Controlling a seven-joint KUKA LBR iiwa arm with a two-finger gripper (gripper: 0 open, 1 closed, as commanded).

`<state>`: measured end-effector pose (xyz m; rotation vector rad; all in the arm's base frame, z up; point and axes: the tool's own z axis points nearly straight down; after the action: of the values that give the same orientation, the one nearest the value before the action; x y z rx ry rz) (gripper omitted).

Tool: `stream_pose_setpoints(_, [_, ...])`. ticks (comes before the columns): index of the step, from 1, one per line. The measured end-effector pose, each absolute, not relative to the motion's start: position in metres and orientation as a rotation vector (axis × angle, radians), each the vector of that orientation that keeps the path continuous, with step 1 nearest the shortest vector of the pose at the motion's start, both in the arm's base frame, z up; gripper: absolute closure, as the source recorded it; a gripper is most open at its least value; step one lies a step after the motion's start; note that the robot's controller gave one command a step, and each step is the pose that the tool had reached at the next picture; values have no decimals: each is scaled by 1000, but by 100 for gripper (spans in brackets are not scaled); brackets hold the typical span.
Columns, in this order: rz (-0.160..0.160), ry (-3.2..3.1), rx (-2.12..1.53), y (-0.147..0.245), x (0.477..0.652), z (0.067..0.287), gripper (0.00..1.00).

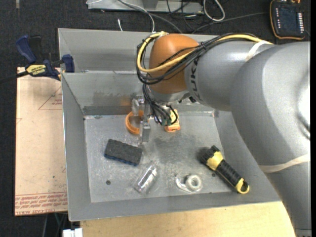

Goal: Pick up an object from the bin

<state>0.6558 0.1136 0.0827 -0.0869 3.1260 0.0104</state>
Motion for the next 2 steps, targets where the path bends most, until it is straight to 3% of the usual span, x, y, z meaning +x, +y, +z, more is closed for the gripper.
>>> stream_pose_setpoints(1, [14,3099,58,121,649,78,0])
stream_pose_setpoints(2, [29,3110,58,106,661,79,100])
